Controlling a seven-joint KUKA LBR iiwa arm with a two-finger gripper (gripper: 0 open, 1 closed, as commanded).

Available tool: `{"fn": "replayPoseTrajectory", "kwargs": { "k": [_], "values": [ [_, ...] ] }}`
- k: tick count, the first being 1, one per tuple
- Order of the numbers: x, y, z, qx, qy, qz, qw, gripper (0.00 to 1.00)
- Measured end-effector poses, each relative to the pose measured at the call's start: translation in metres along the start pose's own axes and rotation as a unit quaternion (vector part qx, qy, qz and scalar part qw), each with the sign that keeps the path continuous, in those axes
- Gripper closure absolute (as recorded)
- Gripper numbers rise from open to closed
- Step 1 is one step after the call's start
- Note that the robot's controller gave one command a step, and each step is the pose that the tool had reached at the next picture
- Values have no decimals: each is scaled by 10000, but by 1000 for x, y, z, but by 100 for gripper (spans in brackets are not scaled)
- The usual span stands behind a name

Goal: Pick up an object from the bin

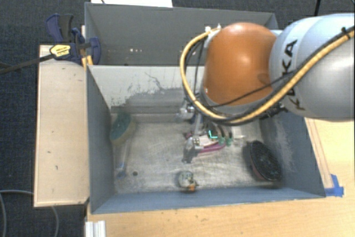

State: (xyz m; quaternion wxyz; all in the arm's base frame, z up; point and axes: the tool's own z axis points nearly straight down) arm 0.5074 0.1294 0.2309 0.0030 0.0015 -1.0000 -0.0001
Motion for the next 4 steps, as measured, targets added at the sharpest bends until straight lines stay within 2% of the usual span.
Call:
{"fn": "replayPoseTrajectory", "kwargs": {
  "k": [1, 2, 3, 4],
  "values": [
    [-22, -71, 81, 15, -7, 419, 9991, 0],
    [-49, -108, 159, -10, -56, 303, 9995, 0],
    [-51, -106, 156, -15, -91, 313, 9995, 100],
    [-47, -120, -21, 2, -76, 25, 10000, 100]
  ]
}}
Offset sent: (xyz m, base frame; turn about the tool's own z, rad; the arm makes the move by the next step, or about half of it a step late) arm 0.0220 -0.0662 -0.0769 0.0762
